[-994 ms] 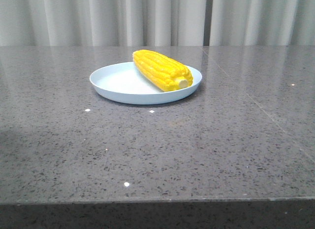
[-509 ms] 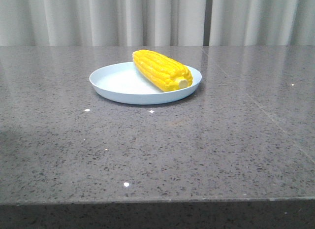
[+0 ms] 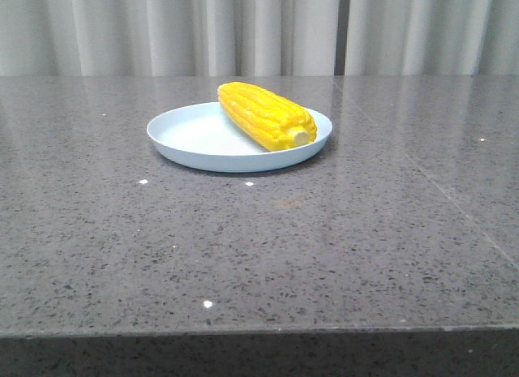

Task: Place corn on plate with both arms

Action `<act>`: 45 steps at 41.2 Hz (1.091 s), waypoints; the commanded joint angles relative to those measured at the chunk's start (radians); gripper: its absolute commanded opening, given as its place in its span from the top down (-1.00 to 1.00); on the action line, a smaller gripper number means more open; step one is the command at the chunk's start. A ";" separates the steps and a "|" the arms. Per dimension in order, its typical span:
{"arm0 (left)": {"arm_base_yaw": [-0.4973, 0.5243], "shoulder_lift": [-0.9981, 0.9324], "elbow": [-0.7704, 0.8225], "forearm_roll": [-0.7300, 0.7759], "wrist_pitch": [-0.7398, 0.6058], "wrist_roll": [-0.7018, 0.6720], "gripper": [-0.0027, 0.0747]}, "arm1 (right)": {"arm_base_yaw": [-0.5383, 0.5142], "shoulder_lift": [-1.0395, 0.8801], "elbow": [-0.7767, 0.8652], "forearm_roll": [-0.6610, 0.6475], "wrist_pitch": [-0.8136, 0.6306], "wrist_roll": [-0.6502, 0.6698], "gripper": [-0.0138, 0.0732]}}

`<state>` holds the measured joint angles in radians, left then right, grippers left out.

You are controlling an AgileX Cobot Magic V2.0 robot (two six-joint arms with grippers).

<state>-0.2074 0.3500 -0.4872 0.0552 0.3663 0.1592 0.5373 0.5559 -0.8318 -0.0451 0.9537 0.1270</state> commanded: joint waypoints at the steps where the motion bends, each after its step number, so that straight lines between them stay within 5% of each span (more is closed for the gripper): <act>1: 0.067 -0.104 0.117 0.002 -0.217 -0.001 0.98 | 0.001 0.002 -0.023 -0.019 -0.067 -0.009 0.84; 10: 0.192 -0.312 0.371 -0.032 -0.366 -0.001 0.98 | 0.001 0.002 -0.023 -0.019 -0.067 -0.009 0.84; 18: 0.204 -0.378 0.489 -0.073 -0.463 -0.001 0.98 | 0.001 0.002 -0.023 -0.019 -0.067 -0.009 0.84; 45: 0.204 -0.375 0.496 -0.122 -0.428 -0.001 0.98 | 0.001 0.003 -0.023 -0.019 -0.067 -0.009 0.84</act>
<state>-0.0040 -0.0043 0.0039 -0.0583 0.0138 0.1592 0.5373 0.5559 -0.8318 -0.0451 0.9537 0.1266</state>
